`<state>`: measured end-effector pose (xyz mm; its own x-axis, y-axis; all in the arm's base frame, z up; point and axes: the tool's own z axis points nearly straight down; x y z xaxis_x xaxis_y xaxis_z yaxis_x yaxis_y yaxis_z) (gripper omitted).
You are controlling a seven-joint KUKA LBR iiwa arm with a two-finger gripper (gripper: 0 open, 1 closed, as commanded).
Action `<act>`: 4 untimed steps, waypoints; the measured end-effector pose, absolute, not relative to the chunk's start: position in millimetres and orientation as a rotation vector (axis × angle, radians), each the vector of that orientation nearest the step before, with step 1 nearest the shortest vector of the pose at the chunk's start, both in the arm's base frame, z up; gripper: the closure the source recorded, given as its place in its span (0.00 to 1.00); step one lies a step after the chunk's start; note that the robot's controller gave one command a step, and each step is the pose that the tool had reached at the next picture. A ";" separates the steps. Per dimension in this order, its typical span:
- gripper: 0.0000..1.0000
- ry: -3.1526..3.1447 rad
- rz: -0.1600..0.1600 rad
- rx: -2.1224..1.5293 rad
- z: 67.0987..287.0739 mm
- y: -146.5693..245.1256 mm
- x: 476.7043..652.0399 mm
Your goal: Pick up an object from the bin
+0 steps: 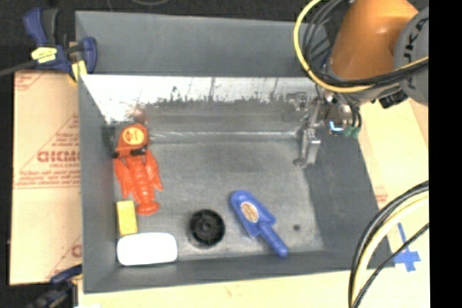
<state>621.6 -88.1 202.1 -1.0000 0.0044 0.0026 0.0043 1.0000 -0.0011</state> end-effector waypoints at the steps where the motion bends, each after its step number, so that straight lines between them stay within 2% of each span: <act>1: 0.00 -3.146 0.003 -0.005 207.2 -87.8 622.5; 2: 0.00 -3.147 0.004 0.129 170.7 -71.7 590.7; 3: 0.00 -3.141 0.004 0.235 113.3 -51.8 591.9; 4: 0.00 -3.131 -0.001 0.271 80.2 -32.1 562.6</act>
Offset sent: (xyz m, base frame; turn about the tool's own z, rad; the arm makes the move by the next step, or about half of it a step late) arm -0.0822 0.0436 -0.0911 -0.2171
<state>562.6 -32.1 80.2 -0.9852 -0.1717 -0.0012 -0.1717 0.9852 0.0007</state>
